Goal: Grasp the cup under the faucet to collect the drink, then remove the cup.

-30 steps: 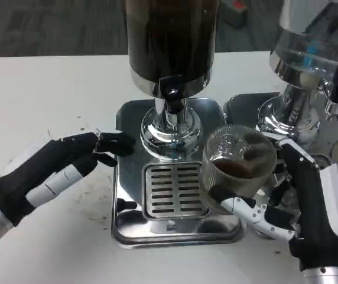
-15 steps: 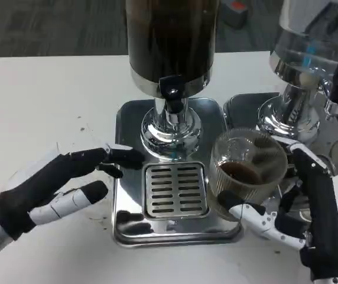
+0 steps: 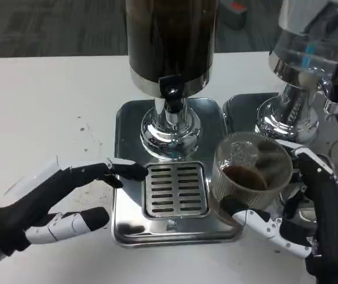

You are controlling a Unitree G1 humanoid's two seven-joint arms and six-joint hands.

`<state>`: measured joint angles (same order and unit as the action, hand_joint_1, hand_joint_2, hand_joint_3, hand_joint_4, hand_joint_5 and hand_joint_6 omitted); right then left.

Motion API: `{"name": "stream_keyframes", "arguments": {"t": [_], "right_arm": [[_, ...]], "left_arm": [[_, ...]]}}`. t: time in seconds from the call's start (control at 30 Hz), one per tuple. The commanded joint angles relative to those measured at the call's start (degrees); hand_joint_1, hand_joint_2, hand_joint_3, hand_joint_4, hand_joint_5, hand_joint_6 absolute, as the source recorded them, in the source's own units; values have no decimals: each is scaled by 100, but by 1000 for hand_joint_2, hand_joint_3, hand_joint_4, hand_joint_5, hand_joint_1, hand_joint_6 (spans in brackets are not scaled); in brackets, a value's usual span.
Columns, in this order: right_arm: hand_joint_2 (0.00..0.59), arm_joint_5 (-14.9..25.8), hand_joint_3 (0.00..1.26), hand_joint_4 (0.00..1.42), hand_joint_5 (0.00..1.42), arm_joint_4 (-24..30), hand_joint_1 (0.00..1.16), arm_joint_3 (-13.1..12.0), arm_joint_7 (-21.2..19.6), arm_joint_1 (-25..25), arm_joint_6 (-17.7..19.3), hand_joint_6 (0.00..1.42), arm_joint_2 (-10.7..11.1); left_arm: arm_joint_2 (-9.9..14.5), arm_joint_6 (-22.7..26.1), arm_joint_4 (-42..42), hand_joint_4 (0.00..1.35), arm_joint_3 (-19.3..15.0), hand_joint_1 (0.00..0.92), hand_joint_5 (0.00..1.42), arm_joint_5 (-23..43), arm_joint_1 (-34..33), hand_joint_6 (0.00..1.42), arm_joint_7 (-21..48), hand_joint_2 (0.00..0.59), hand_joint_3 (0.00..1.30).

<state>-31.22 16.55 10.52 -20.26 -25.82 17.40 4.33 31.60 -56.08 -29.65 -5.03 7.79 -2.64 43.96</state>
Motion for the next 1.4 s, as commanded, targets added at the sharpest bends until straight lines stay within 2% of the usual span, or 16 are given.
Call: {"name": "stream_keyframes", "arguments": {"t": [0.03,0.17,0.47,0.77,1.4], "right_arm": [[191,15,583,653,852,283,851,7,-9,-82,139,1134,-47],[191,33,586,653,855,356,851,-10,43,-168,137,1134,-40],[191,61,586,653,855,522,852,-45,150,-343,151,1134,-8],[191,92,587,653,855,749,852,-107,285,-562,177,1148,36],[191,84,587,662,855,992,853,-97,357,-935,231,1150,34]], "left_arm": [[142,-277,196,264,53,0,226,-254,171,344,-169,105,293],[243,-516,307,200,15,0,168,-402,304,268,-343,104,264],[650,-1212,514,31,11,0,37,-826,532,181,-647,106,161],[1082,-1722,639,1,58,0,4,-1194,511,156,-934,109,131],[1406,-2146,610,0,299,0,0,-1255,679,153,-1273,107,96]]}}
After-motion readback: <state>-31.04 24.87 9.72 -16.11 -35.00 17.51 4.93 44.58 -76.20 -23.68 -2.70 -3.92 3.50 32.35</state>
